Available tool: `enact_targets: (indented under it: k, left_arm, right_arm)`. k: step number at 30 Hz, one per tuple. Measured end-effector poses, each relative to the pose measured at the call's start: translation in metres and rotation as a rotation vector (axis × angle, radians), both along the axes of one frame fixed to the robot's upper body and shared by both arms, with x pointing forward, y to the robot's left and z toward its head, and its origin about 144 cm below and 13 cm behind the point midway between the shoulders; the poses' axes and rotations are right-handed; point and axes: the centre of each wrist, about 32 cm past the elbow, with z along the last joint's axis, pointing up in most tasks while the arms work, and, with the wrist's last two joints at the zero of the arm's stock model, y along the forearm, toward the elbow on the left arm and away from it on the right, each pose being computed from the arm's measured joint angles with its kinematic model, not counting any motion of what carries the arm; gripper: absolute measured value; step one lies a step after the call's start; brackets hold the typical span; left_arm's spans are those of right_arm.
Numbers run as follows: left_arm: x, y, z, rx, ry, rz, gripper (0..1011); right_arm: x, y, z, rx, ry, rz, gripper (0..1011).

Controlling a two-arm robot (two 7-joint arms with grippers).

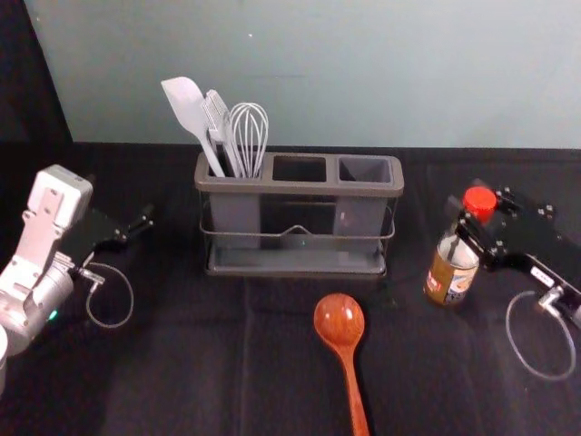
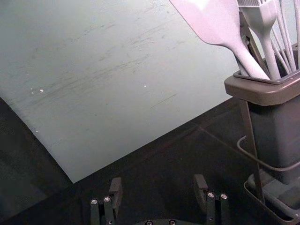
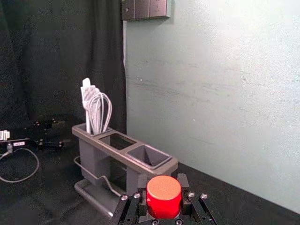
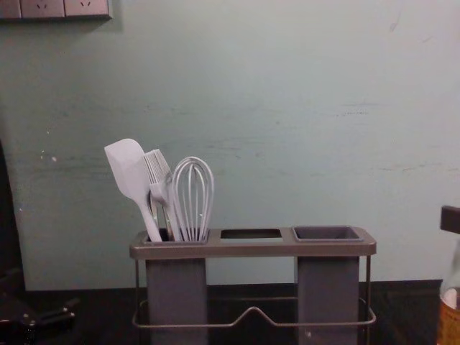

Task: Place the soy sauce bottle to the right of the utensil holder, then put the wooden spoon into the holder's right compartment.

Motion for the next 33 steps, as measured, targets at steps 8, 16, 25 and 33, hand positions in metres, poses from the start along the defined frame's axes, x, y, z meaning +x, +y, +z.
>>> enact_targets:
  k: [8,16,25,33]
  left_arm:
    - [0.000,0.000,0.000,0.000,0.000,0.000,1005]
    - [0.000,0.000,0.000,0.000,0.000,0.000,1005]
    - [0.000,0.000,0.000,0.000,0.000,0.000,1005]
    - [0.000,0.000,0.000,0.000,0.000,0.000,1005]
  right_arm:
    - [0.032,-0.003,-0.006,0.006,-0.006,0.005,387]
    - [0.065,-0.006,-0.019,0.019,-0.002,0.042,387]
    - [0.086,-0.001,-0.028,0.023,0.024,0.064,387]
    - [0.094,0.005,-0.031,0.020,0.031,0.050,387]
